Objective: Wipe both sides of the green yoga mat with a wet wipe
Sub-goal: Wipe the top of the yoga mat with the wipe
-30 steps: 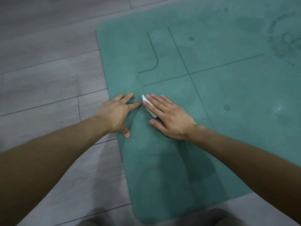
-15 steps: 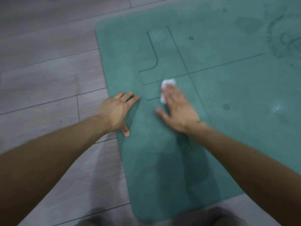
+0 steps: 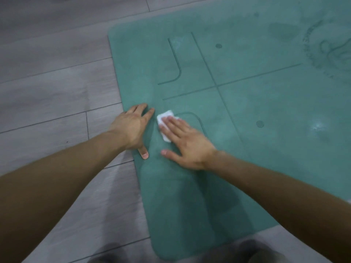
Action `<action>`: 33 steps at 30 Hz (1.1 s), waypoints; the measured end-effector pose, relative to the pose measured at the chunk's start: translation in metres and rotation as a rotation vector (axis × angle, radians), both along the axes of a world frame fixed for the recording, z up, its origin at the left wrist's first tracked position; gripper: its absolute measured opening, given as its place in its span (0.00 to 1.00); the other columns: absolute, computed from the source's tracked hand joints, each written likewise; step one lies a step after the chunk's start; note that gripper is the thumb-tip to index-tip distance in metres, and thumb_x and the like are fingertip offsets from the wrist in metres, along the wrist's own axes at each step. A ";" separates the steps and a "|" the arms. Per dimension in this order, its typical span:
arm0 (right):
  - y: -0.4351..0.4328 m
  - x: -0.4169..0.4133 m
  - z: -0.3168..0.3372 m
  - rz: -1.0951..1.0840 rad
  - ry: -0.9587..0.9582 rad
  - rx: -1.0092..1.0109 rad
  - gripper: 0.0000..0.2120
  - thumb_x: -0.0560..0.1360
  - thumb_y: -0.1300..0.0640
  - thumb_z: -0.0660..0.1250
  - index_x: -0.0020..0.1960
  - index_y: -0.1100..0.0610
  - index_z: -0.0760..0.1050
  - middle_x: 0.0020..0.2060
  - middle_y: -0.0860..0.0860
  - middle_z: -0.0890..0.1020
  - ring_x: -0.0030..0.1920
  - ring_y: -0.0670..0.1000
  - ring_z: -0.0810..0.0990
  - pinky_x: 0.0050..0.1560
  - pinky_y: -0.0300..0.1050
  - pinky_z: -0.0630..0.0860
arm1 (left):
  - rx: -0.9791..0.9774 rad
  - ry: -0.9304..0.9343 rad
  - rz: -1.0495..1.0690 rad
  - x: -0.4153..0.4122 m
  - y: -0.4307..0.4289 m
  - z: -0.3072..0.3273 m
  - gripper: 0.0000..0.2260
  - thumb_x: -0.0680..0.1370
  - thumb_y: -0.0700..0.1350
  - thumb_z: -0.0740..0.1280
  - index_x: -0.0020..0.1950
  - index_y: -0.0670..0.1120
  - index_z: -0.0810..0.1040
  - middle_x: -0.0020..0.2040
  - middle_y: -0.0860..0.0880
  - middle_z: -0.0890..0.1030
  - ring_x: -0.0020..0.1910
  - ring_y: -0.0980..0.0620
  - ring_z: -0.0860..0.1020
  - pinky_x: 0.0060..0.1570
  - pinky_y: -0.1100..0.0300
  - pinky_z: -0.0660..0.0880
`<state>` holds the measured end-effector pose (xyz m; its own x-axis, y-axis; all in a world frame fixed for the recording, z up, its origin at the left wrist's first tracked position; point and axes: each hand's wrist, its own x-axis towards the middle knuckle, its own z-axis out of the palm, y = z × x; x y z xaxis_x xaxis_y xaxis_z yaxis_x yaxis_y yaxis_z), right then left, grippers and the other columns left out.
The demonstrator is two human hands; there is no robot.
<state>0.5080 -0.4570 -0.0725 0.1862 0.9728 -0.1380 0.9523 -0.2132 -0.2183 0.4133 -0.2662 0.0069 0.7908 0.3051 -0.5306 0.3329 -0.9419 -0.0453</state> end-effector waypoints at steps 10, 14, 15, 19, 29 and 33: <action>-0.045 0.081 0.010 -0.587 -0.099 -0.053 0.41 0.83 0.30 0.39 0.86 0.55 0.43 0.85 0.54 0.45 0.85 0.51 0.40 0.84 0.55 0.43 | -0.016 -0.046 -0.030 -0.004 0.009 -0.007 0.74 0.50 0.72 0.83 0.86 0.50 0.49 0.85 0.45 0.52 0.83 0.42 0.56 0.80 0.47 0.62; -0.057 -0.044 0.003 0.005 -0.023 0.020 0.41 0.84 0.32 0.49 0.86 0.57 0.46 0.85 0.56 0.46 0.85 0.54 0.40 0.84 0.57 0.46 | -0.034 -0.089 -0.050 -0.013 0.009 -0.008 0.69 0.51 0.72 0.82 0.85 0.52 0.56 0.83 0.46 0.58 0.81 0.42 0.60 0.78 0.45 0.65; -0.064 -0.064 0.003 0.106 -0.025 0.003 0.40 0.84 0.32 0.50 0.86 0.56 0.47 0.85 0.55 0.47 0.85 0.53 0.41 0.84 0.56 0.45 | -0.037 -0.110 -0.068 -0.016 0.008 -0.008 0.66 0.52 0.72 0.82 0.84 0.52 0.59 0.81 0.46 0.62 0.79 0.43 0.63 0.76 0.45 0.67; -0.084 -0.024 0.006 0.023 -0.087 0.006 0.37 0.85 0.34 0.48 0.86 0.53 0.47 0.85 0.51 0.49 0.85 0.49 0.43 0.84 0.57 0.47 | -0.046 -0.167 -0.113 -0.022 0.002 -0.008 0.54 0.55 0.68 0.84 0.77 0.53 0.70 0.66 0.48 0.73 0.66 0.44 0.72 0.62 0.48 0.73; -0.087 -0.085 -0.002 0.037 0.004 0.050 0.40 0.84 0.31 0.51 0.86 0.55 0.51 0.85 0.56 0.49 0.85 0.54 0.42 0.84 0.57 0.47 | 0.024 -0.083 -0.109 -0.015 -0.009 -0.002 0.51 0.57 0.65 0.85 0.76 0.52 0.69 0.65 0.48 0.73 0.63 0.42 0.73 0.58 0.48 0.75; -0.104 -0.044 -0.003 -0.020 -0.072 0.037 0.35 0.86 0.35 0.49 0.86 0.52 0.51 0.85 0.52 0.51 0.85 0.51 0.45 0.84 0.57 0.47 | 0.022 -0.086 -0.121 -0.016 -0.010 -0.007 0.50 0.59 0.65 0.84 0.76 0.53 0.68 0.65 0.49 0.71 0.64 0.42 0.72 0.60 0.46 0.77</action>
<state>0.4644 -0.5612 -0.0753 0.2137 0.9730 -0.0874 0.9614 -0.2254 -0.1580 0.3975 -0.2759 0.0001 0.8649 0.2157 -0.4532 0.2208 -0.9744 -0.0424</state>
